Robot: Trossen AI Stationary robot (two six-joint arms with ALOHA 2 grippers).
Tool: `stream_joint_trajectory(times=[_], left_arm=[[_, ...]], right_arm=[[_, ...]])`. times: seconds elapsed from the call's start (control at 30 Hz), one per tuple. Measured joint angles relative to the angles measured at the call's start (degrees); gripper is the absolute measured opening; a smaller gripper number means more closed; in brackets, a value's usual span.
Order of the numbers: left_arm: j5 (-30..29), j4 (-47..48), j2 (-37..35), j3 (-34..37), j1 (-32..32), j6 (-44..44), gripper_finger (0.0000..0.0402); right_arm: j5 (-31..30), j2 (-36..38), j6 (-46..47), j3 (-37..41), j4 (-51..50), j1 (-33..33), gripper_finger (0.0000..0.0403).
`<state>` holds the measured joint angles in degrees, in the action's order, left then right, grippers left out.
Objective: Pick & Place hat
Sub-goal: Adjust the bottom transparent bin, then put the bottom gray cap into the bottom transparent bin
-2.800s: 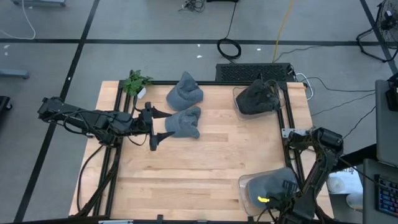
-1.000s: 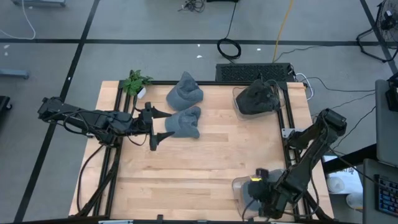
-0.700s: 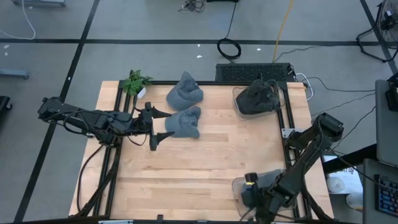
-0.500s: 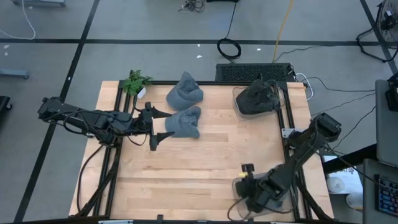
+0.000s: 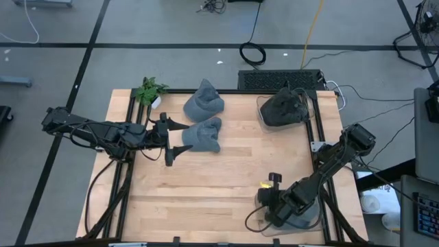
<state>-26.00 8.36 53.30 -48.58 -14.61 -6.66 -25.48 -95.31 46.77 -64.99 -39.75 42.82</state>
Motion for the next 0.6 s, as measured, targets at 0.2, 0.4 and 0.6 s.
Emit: stream_joint_trajectory(times=[0.2,0.4,0.6], left_arm=[[0.0,0.0,0.0,0.0,0.0,0.0,0.0361],[0.0,0.0,0.0,0.0,0.0,0.0,0.0361],[0.0,0.0,0.0,0.0,0.0,0.0,0.0361]], right_arm=[[0.0,0.0,6.8,2.0,-4.2,0.0,0.0],[3.0,0.1,11.5,2.1,-9.9,1.8,0.0],[3.1,0.5,15.1,2.1,-11.4,5.4,0.0]])
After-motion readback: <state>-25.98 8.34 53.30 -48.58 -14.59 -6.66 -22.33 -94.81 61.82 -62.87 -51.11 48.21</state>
